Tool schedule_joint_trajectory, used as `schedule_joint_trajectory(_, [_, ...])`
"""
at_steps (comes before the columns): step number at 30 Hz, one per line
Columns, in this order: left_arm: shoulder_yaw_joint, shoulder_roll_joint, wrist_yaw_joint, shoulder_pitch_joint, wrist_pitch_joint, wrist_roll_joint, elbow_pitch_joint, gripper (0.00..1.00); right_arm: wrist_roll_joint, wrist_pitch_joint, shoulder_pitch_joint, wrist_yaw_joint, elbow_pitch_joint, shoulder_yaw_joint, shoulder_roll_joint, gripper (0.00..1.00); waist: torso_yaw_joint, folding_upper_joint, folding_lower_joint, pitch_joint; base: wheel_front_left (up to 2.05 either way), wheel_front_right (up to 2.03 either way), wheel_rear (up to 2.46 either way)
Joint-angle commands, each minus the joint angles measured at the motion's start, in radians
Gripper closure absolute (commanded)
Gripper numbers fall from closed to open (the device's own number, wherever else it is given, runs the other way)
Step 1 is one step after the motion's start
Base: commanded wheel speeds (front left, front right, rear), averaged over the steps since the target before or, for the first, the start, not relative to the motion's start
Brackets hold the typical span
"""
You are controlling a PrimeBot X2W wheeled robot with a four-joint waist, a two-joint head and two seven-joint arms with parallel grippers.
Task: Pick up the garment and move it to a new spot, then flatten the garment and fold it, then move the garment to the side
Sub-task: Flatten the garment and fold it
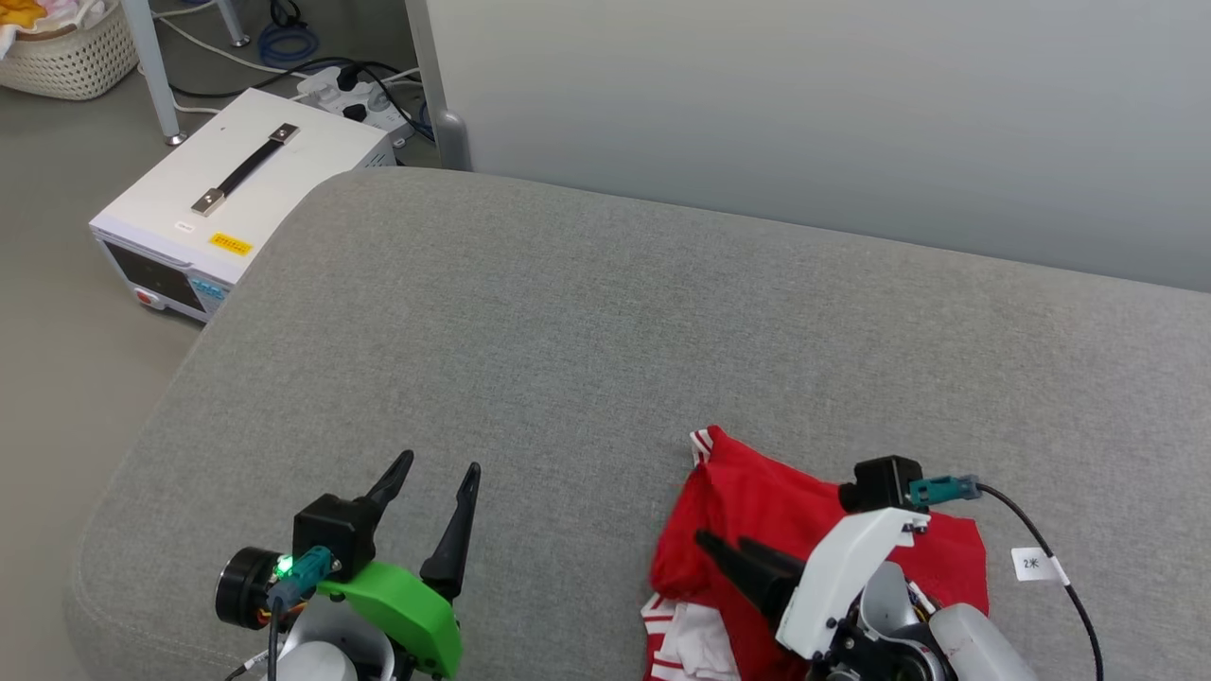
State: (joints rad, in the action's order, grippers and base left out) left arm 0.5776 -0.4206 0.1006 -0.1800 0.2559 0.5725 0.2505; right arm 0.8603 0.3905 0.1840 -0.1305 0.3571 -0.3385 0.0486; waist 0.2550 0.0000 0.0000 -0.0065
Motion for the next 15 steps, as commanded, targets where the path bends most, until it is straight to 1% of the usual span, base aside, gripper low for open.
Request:
schedule_joint_trajectory(1, [-0.005,0.005,-0.005,0.016,0.006,-0.011,0.002,0.00,0.039,-0.007,0.019,0.000,0.001,-0.017,0.002,0.00,-0.001,0.0000,0.0000,-0.002,0.00,0.00,0.00])
schedule_joint_trajectory(3, [-0.007,0.006,-0.005,0.019,0.006,-0.012,0.003,0.00,0.093,-0.010,0.027,0.000,-0.003,-0.043,0.002,0.00,-0.004,0.0000,0.0000,-0.006,0.00,0.00,0.00])
schedule_joint_trajectory(5, [-0.009,0.008,-0.004,0.021,0.006,-0.013,0.000,0.00,0.123,-0.018,0.038,0.000,-0.006,-0.058,0.002,0.00,-0.009,0.0000,0.0000,-0.012,0.00,0.00,0.00])
schedule_joint_trajectory(6, [-0.010,0.010,-0.004,0.023,0.006,-0.014,-0.002,0.00,0.126,-0.023,0.046,0.000,-0.006,-0.060,0.002,0.00,-0.013,0.0000,0.0000,-0.015,0.00,0.00,0.00])
schedule_joint_trajectory(7, [-0.014,0.011,-0.005,0.025,0.006,-0.017,-0.009,0.00,0.105,-0.035,0.063,0.000,-0.010,-0.053,0.002,0.00,-0.021,0.0000,0.0000,-0.019,0.00,0.00,0.00])
schedule_joint_trajectory(8, [-0.019,0.013,-0.004,0.027,0.006,-0.018,-0.014,0.00,0.080,-0.042,0.071,0.000,-0.013,-0.045,0.002,0.00,-0.026,0.0000,0.0000,-0.021,0.00,0.00,0.00])
schedule_joint_trajectory(10, [-0.032,0.020,-0.007,0.032,0.006,-0.015,-0.026,0.00,-0.017,-0.055,0.091,0.000,-0.030,-0.026,0.002,0.00,-0.038,0.0000,0.0000,-0.023,0.00,0.00,0.00])
schedule_joint_trajectory(12, [-0.045,0.027,-0.011,0.035,0.006,-0.019,-0.042,0.00,-0.129,-0.072,0.103,0.000,-0.064,-0.002,0.016,0.00,-0.049,0.0000,0.0000,-0.024,0.00,0.00,0.00])
schedule_joint_trajectory(15, [-0.074,0.043,-0.016,0.040,0.006,-0.030,-0.074,0.00,-0.283,-0.114,0.105,0.000,-0.134,0.025,0.083,0.00,-0.066,0.0000,0.0000,-0.025,0.00,0.00,0.00])
